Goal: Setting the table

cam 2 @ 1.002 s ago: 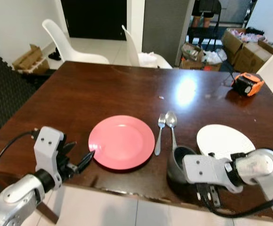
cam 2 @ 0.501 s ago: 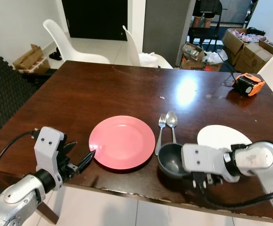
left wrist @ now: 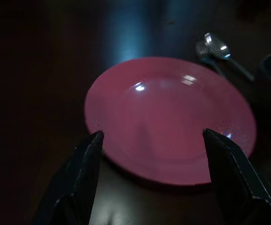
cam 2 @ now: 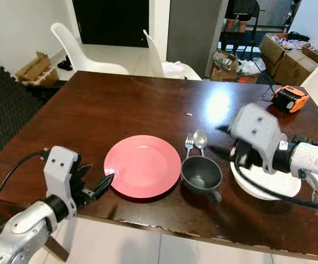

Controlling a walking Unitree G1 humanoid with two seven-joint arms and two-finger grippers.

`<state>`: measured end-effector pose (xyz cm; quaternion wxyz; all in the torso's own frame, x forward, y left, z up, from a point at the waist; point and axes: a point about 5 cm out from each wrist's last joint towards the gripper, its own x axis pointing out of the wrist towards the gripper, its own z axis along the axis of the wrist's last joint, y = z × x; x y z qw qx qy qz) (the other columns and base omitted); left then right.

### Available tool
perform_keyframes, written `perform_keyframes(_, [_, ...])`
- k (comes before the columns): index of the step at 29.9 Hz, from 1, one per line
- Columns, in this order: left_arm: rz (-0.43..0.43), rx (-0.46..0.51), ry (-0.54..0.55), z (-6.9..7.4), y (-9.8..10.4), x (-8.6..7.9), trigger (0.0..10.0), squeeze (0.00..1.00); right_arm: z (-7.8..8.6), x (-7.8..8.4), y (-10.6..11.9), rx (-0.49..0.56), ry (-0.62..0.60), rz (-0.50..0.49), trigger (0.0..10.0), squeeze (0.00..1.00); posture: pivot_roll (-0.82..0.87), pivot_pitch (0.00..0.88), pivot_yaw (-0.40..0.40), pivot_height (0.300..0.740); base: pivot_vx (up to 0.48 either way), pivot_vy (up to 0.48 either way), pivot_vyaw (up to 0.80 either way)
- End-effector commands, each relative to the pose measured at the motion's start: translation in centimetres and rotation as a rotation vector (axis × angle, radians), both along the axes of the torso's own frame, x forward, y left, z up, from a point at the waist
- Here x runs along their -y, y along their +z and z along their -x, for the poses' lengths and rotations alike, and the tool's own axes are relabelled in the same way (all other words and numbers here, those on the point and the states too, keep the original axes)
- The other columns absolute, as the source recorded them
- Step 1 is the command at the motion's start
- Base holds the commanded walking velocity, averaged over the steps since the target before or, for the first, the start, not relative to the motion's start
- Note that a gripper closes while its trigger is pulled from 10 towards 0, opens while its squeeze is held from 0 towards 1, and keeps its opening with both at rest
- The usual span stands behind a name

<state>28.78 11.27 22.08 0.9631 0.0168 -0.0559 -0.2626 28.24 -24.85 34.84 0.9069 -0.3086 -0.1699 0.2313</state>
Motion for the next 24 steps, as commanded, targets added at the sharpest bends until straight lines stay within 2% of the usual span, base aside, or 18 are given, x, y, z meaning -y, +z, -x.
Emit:
perform_keyframes(1, [-0.004,-0.008,-0.045,0.1,-0.3,0.5,10.0,0.00,0.1,1.1,0.6,0.076,-0.100,-0.120,10.0,0.00,-0.04,0.200,0.144,0.740,0.000,0.000,0.00])
perform_keyframes(2, [-0.005,-0.002,-0.062,0.2,-0.2,0.6,10.0,0.00,0.0,1.3,0.6,0.108,-0.135,-0.174,10.0,0.00,-0.04,0.199,0.148,0.740,0.000,0.000,0.00])
perform_keyframes(4, [-0.011,0.015,-0.101,0.3,0.1,0.8,10.0,0.00,0.0,1.8,-0.4,0.173,-0.240,-0.350,10.0,0.00,-0.04,0.199,0.155,0.740,0.000,0.000,0.00])
perform_keyframes(5, [-0.011,0.015,-0.101,0.3,0.1,0.8,10.0,0.00,0.0,1.8,-0.4,0.173,-0.240,-0.350,10.0,0.00,-0.04,0.199,0.155,0.740,0.000,0.000,0.00])
perform_keyframes(7, [0.000,0.024,-0.149,0.5,0.5,1.0,10.0,0.00,0.4,2.6,-2.3,0.189,-0.370,-0.492,10.0,0.00,-0.05,0.196,0.162,0.740,0.000,0.000,0.00])
perform_keyframes(8, [0.000,0.025,-0.201,0.6,0.6,1.4,10.0,0.00,1.2,3.9,-4.2,0.162,-0.500,-0.526,10.0,0.00,-0.06,0.195,0.168,0.740,0.000,0.000,0.00])
perform_keyframes(9, [0.000,0.025,-0.201,0.6,0.6,1.4,10.0,0.00,1.2,3.9,-4.2,0.162,-0.500,-0.526,10.0,0.00,-0.06,0.195,0.168,0.740,0.000,0.000,0.00])
perform_keyframes(11, [-0.010,0.011,-0.251,0.8,0.4,1.7,10.0,0.00,2.2,5.5,-5.4,0.131,-0.617,-0.544,10.0,0.00,-0.07,0.194,0.170,0.740,0.000,0.000,0.00])
perform_keyframes(13, [-0.028,0.005,-0.305,1.1,0.2,1.8,10.0,0.00,3.5,7.0,-6.3,0.122,-0.739,-0.496,10.0,0.00,-0.08,0.197,0.171,0.740,0.000,0.000,0.00])
perform_keyframes(17, [-0.065,0.006,-0.335,1.2,0.0,1.5,10.0,0.00,5.7,9.5,-7.3,0.134,-0.903,-0.520,10.0,0.00,-0.10,0.200,0.174,0.740,0.000,0.000,0.00])
perform_keyframes(18, [-0.072,0.011,-0.322,1.0,0.0,1.2,10.0,0.00,7.1,11.2,-8.0,0.138,-0.973,-0.610,10.0,0.00,-0.11,0.201,0.181,0.740,0.000,0.000,0.00])
perform_keyframes(21, [-0.074,0.014,-0.313,0.9,0.0,1.1,10.0,0.00,7.6,11.9,-8.2,0.139,-1.000,-0.645,10.0,0.00,-0.11,0.201,0.182,0.740,0.000,0.000,0.00])
perform_keyframes(22, [-0.077,0.016,-0.306,0.8,0.0,1.1,10.0,0.00,7.8,12.4,-8.4,0.125,-0.992,-0.704,10.0,0.00,-0.11,0.200,0.183,0.740,0.000,0.000,0.00])
perform_keyframes(24, [-0.084,0.021,-0.303,0.8,0.0,1.1,10.0,0.00,7.8,12.6,-8.4,0.117,-0.979,-0.728,10.0,0.00,-0.11,0.200,0.183,0.740,0.000,0.000,0.00])
